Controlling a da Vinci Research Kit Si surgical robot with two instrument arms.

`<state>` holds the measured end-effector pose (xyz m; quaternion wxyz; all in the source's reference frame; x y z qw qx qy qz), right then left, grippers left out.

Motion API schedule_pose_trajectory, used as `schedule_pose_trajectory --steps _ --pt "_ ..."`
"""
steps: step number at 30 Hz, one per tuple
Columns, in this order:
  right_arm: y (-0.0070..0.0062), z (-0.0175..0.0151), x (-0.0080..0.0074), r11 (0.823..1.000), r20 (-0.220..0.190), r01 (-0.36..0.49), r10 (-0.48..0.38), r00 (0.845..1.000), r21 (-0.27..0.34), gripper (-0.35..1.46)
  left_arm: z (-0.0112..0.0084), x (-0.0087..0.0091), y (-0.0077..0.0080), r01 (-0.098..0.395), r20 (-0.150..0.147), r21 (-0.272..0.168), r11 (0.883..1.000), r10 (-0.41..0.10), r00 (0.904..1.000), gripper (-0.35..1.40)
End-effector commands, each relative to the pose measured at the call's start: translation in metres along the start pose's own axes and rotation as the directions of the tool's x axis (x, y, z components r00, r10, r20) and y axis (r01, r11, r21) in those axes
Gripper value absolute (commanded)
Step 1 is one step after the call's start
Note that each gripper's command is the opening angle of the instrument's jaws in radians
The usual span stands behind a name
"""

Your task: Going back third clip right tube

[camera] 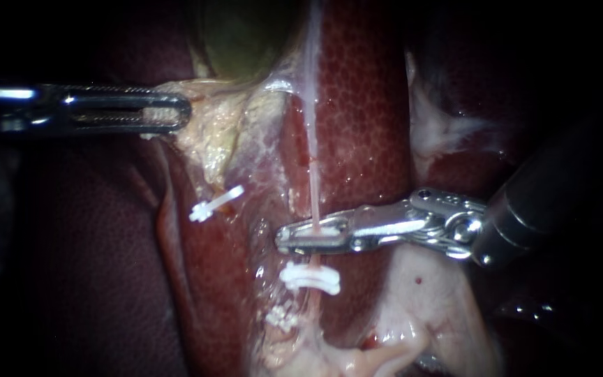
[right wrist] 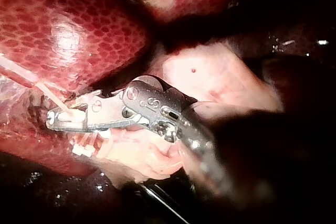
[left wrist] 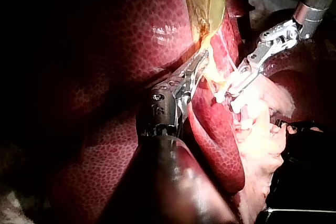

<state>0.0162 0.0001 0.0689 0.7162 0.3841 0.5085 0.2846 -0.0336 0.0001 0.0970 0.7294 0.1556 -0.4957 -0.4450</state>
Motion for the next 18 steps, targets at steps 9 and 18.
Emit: schedule_pose_trajectory --steps 9,18 --pt "0.0001 0.0001 -0.0001 1.0 0.002 0.0 0.0 1.0 -0.004 -0.35 0.0 0.0 0.0001 0.0 0.001 -0.004 1.0 0.0 1.0 -0.13" --pt "0.0004 0.0019 0.0003 0.991 -0.078 0.133 -0.135 0.988 -0.034 0.6 0.0 0.0001 0.0003 0.0 0.002 -0.007 1.0 0.0 1.0 -0.13"
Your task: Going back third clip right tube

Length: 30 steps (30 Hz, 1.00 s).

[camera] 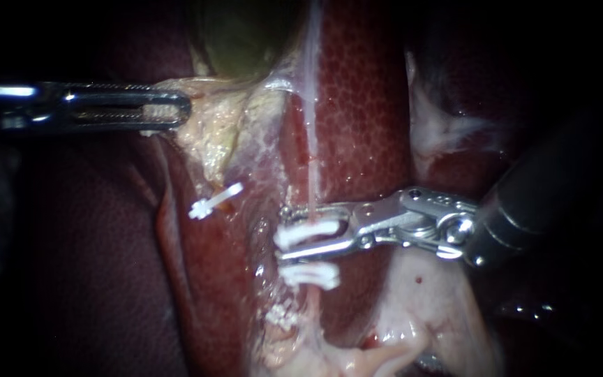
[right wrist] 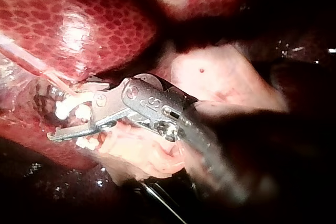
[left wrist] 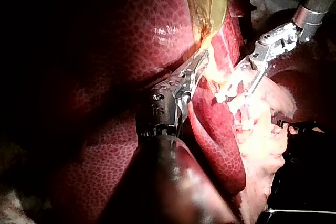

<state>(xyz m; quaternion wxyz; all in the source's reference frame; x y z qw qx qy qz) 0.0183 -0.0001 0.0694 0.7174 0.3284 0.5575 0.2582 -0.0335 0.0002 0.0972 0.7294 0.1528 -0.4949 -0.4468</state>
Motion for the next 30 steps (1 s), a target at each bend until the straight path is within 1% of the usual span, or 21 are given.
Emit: schedule_pose_trajectory --steps 1,5,10,12,15,16,17,20,25,29,30 --pt "0.0003 -0.0003 0.0 0.999 0.001 0.031 -0.031 1.0 -0.009 0.6 -0.0001 0.0 0.0 0.0 0.0 0.0 1.0 0.0 1.0 -0.13" --pt "0.0007 -0.001 0.0001 0.997 0.0 0.07 -0.07 0.998 -0.032 0.6 -0.0001 0.0 0.0 0.0 0.0 0.0 1.0 0.0 1.0 -0.13" --pt "0.0011 -0.0022 0.0002 0.995 0.003 0.096 -0.096 0.995 -0.031 0.6 -0.0001 0.0001 0.0 0.0 0.0 0.0 1.0 0.0 1.0 -0.13" --pt "0.0011 -0.0029 0.0002 0.994 0.004 0.101 -0.101 0.995 -0.029 0.6 -0.0001 0.0001 0.0 0.0 0.0 0.0 1.0 0.0 1.0 -0.13" --pt "0.0008 -0.0046 0.0002 0.99 0.008 0.135 -0.135 0.991 -0.027 0.6 -0.0001 0.0001 0.0 -0.001 0.0 0.0 1.0 0.001 1.0 -0.13" --pt "0.0007 -0.0051 0.0003 0.991 0.008 0.134 -0.134 0.991 -0.028 0.6 -0.0001 0.0001 0.0 -0.001 0.0 0.0 1.0 0.001 1.0 -0.13" --pt "0.0005 -0.0058 0.0006 0.988 0.01 0.155 -0.155 0.988 -0.024 0.6 -0.0001 0.0001 0.0 -0.001 0.0 0.0 1.0 0.001 1.0 -0.13" --pt "0.0 -0.0074 0.0015 0.983 0.013 0.183 -0.183 0.983 -0.017 0.6 -0.0001 0.0001 0.0 -0.001 0.0 0.0 1.0 0.001 1.0 -0.13" --pt "-0.0017 -0.01 0.0037 0.974 0.016 0.228 -0.228 0.974 -0.001 0.6 -0.0001 0.0001 0.0 -0.001 0.0 0.0 1.0 0.001 1.0 -0.13" --pt "-0.003 -0.0117 0.0044 0.97 0.017 0.241 -0.241 0.97 0.01 0.6 0.0 0.0002 0.0 -0.001 0.0 -0.001 1.0 0.001 1.0 -0.13" --pt "-0.0031 -0.0119 0.0045 0.971 0.017 0.241 -0.241 0.97 0.011 0.6 0.0 0.0002 0.0 -0.001 0.001 -0.001 1.0 0.001 1.0 -0.11"
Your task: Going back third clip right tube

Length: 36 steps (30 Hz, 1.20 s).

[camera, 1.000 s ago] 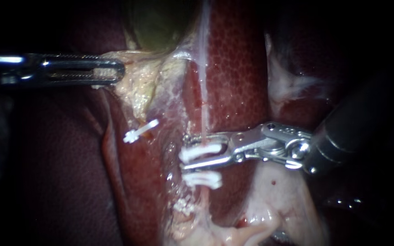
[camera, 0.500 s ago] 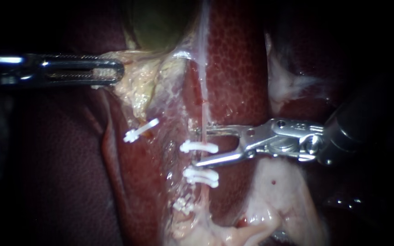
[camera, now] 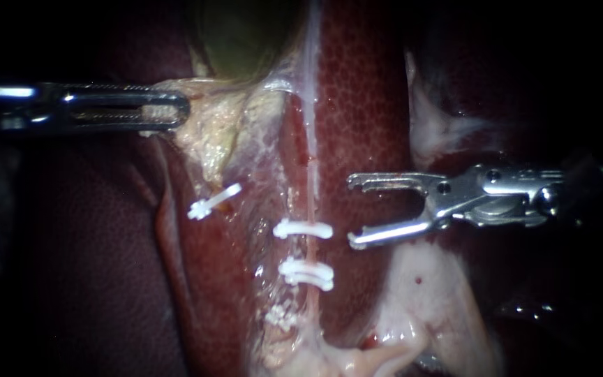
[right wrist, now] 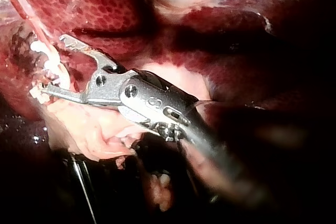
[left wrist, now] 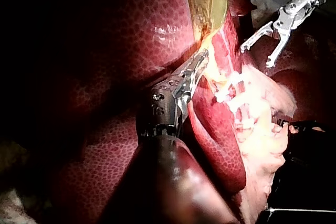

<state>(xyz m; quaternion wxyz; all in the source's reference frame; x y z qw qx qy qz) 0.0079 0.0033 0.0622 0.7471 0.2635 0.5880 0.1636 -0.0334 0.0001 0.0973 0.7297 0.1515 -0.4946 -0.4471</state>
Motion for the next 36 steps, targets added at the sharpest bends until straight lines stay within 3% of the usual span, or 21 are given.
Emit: schedule_pose_trajectory --steps 1,8,14,24,36 --pt "-0.0001 -0.0002 0.0001 1.0 0.0 0.005 -0.005 1.0 0.002 0.6 0.0002 0.0001 0.0 0.0 0.0 0.001 1.0 0.0 1.0 -0.11" --pt "-0.0004 -0.0008 0.0001 1.0 0.001 0.004 -0.004 1.0 0.006 0.6 0.0018 0.0017 0.0001 -0.008 0.007 -0.012 1.0 0.008 0.9999 -0.11" --pt "-0.0005 -0.0008 0.0002 1.0 0.001 0.005 -0.005 1.0 0.006 0.6 0.0044 0.0038 0.0001 -0.023 -0.023 -0.005 1.0 0.023 0.9995 -0.11" --pt "-0.0005 -0.0007 0.0006 1.0 -0.006 0.002 -0.002 1.0 0.005 0.6 0.0072 0.0057 -0.0005 -0.041 -0.052 0.005 0.999 0.041 0.9978 -0.11" --pt "-0.0007 -0.0008 0.0013 1.0 -0.007 -0.001 0.001 1.0 0.006 0.6 0.0076 0.0061 -0.0007 -0.037 -0.055 0.006 0.999 0.038 0.9978 -0.11"
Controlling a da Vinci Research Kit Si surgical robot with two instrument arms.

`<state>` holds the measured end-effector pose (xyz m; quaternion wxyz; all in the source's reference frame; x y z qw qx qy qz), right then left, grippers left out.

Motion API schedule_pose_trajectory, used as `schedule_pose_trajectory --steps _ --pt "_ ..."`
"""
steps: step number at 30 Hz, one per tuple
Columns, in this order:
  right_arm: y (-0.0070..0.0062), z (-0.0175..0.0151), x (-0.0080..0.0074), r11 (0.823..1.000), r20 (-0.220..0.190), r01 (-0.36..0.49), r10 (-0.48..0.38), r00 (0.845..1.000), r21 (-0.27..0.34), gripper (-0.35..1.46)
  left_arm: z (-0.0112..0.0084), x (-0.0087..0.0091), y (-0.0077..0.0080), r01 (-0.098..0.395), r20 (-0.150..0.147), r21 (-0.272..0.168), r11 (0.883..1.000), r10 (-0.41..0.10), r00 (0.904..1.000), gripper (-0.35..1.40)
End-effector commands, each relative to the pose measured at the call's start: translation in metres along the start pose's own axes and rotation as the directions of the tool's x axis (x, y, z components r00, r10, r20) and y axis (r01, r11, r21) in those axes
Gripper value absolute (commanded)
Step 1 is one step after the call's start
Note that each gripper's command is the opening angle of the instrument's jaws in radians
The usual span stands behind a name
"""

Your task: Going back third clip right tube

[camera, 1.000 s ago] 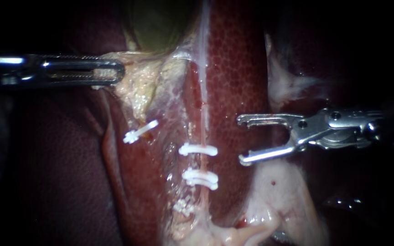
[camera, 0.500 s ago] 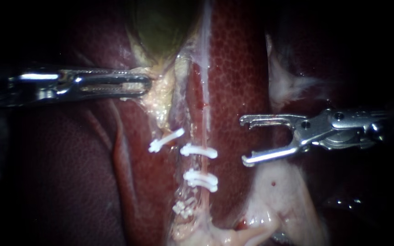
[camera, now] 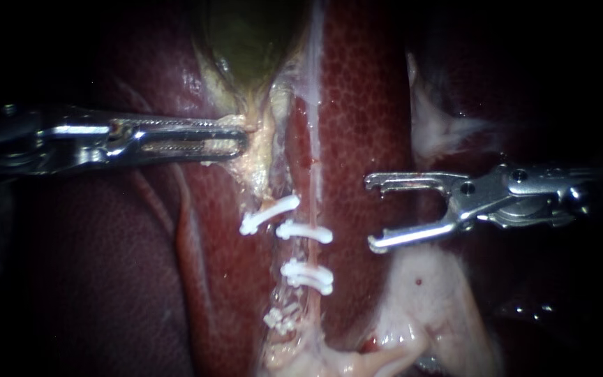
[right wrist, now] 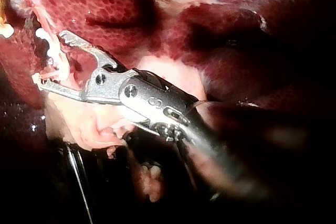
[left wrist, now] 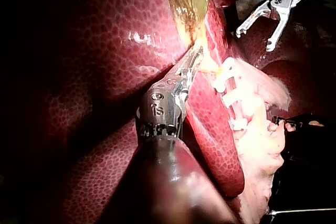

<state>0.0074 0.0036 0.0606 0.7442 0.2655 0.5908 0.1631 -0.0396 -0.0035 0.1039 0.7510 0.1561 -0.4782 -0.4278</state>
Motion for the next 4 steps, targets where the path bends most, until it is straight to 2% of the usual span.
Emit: schedule_pose_trajectory --steps 1,4 --pt "0.0 0.0 0.0 1.0 0.0 0.0 0.0 1.0 0.0 0.6 0.0 0.0 0.0 0.0 0.0 0.0 1.0 0.0 1.0 -0.11" --pt "0.0 0.0 0.0 1.0 0.0 0.0 0.0 1.0 0.0 0.6 0.0 0.0 0.0 0.0 0.0 0.0 1.0 0.0 1.0 -0.11"
